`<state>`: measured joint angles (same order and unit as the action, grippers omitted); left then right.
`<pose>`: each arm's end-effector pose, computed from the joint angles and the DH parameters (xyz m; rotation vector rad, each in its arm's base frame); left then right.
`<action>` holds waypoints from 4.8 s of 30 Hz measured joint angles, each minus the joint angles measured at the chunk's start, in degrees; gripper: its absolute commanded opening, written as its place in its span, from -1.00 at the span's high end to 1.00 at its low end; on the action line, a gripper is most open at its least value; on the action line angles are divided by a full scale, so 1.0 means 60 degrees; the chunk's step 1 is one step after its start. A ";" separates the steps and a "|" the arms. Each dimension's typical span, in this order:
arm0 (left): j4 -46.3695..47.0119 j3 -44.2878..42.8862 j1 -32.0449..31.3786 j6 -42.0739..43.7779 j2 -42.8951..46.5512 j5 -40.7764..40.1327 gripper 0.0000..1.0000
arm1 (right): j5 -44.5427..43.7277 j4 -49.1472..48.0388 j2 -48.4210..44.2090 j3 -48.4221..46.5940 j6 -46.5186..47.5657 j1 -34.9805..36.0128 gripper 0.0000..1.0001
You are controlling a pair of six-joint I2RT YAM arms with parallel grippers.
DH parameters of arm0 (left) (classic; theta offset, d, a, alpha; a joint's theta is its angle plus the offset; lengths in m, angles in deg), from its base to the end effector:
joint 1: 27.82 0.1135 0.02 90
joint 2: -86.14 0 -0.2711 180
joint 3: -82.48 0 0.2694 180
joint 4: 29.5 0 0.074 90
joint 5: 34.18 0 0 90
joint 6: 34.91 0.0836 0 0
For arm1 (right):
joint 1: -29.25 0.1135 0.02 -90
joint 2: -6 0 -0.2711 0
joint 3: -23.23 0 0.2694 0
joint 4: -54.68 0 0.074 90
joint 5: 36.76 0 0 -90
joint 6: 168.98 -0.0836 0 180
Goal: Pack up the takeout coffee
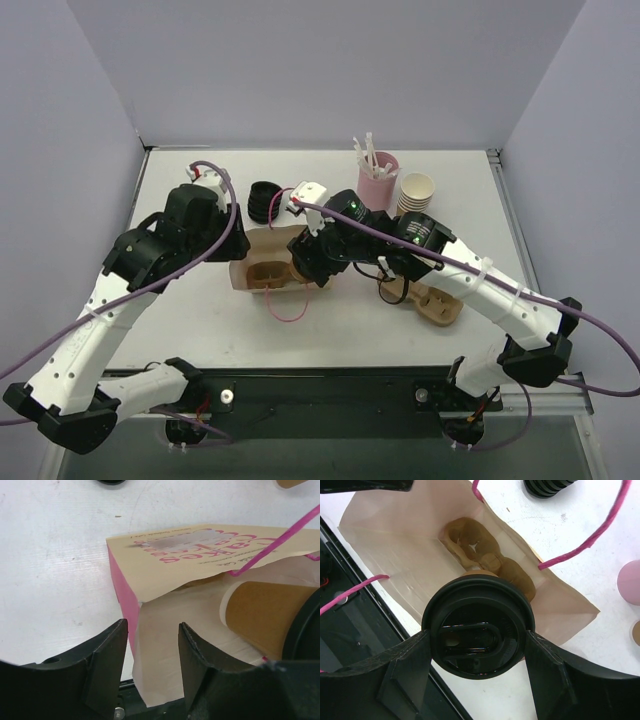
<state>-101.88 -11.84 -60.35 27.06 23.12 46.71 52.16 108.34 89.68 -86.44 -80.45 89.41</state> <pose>0.2138 -0.1207 0.3922 0.0070 2.3046 -0.3698 0.1864 0.3218 0.4278 -1.0270 1.8513 0.6387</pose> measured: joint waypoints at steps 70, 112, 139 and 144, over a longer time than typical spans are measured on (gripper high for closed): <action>0.1016 0.3133 0.0251 0.0295 0.2000 0.2346 0.02 | -0.1650 -0.2594 -0.0554 0.3887 0.1016 0.1107 0.06; 0.1596 0.4084 0.0251 0.1402 0.2557 0.3100 1.00 | -0.1800 -0.4608 0.1723 0.4200 0.3377 0.1035 0.11; 0.1759 0.4124 0.0251 0.1020 0.2583 0.3100 1.00 | -0.1902 -0.4317 0.1093 0.4386 0.3523 0.0856 0.11; 0.1953 0.4656 0.0251 0.1031 0.2940 0.3042 1.00 | -0.1960 -0.3989 0.1075 0.4200 0.3676 0.0882 0.11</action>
<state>-90.16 16.10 -58.84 33.24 40.76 64.97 40.40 84.41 96.13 -61.24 -58.40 94.70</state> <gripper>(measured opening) 0.026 0.681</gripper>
